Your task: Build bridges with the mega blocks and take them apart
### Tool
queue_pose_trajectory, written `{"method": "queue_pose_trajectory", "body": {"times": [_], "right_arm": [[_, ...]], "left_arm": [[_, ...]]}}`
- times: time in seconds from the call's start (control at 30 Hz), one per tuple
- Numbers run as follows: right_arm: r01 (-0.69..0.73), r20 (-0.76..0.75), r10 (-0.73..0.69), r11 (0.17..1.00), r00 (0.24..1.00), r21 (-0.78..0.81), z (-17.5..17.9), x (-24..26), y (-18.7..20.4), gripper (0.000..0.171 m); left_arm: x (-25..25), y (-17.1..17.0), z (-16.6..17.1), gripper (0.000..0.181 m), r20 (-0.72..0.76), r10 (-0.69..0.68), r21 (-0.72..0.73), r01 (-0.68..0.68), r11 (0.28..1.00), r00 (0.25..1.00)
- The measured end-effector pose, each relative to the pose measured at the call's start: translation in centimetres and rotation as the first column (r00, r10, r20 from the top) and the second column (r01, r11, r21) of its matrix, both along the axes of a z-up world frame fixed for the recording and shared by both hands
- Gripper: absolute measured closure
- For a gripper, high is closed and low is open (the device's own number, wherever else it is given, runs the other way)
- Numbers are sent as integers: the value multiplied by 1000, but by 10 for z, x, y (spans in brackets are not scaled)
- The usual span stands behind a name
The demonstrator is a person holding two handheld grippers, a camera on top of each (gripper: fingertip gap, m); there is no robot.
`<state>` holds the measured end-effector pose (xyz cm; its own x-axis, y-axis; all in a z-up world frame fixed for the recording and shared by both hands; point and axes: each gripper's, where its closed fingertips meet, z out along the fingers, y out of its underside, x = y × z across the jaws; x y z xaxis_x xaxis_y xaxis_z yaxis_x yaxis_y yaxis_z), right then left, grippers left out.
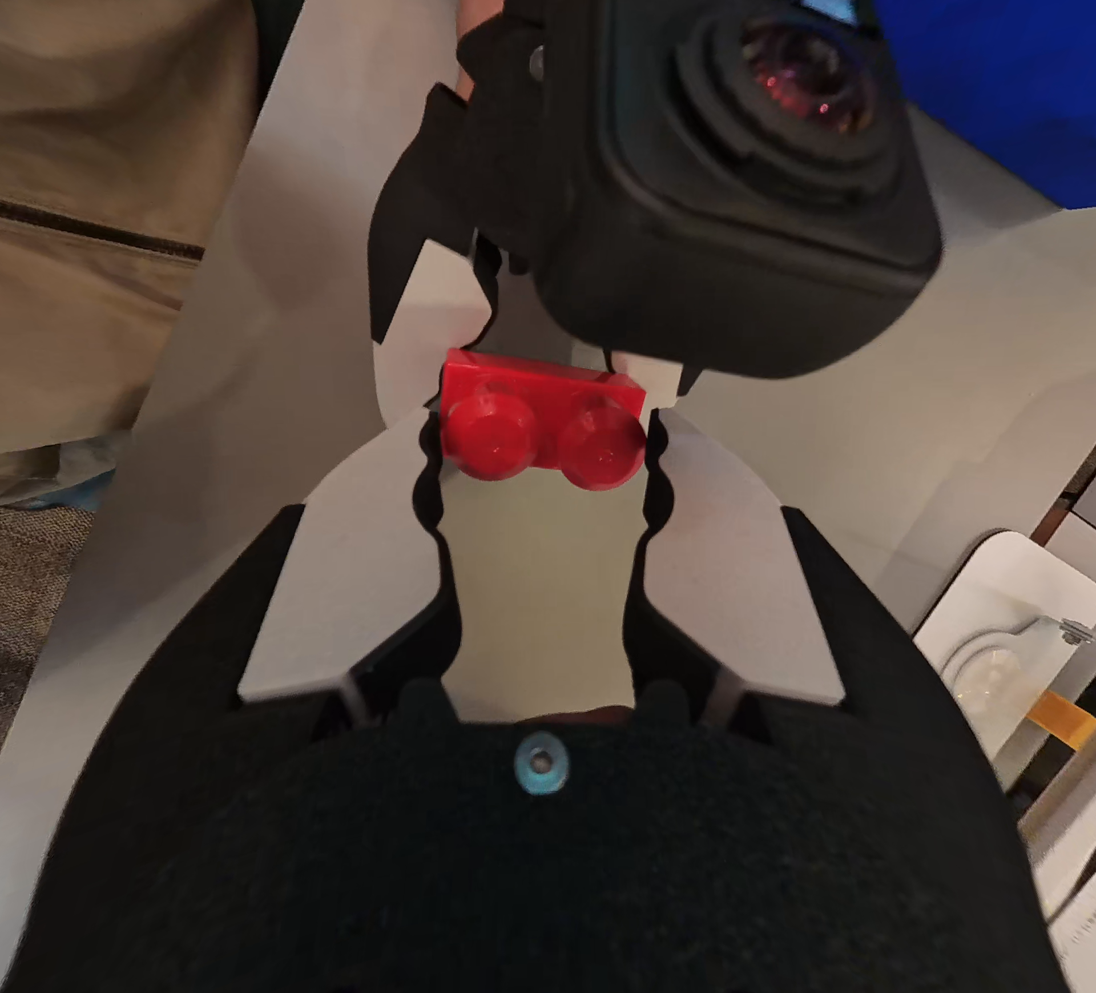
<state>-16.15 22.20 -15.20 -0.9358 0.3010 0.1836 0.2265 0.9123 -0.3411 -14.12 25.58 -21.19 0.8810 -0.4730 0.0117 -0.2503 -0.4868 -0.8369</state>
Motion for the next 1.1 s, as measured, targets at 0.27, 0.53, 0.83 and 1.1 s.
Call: {"method": "queue_pose_trajectory", "body": {"times": [0.27,0.53,0.83,1.1], "right_arm": [[37,-19,-39,995,999,-97,9,-5,0,98],[39,-53,-46,991,998,-126,11,-8,2,107],[39,-29,-40,999,999,-29,-3,-10,0,107],[46,-15,-47,995,999,-88,-4,-7,-4,107]], "left_arm": [[0,2,11,92,41,-3,40,2,999,999],[-4,0,12,93,108,16,44,-21,999,994],[-11,1,-4,93,-12,55,-17,-56,998,998],[-7,0,-7,93,-4,39,-16,-39,999,999]]}}
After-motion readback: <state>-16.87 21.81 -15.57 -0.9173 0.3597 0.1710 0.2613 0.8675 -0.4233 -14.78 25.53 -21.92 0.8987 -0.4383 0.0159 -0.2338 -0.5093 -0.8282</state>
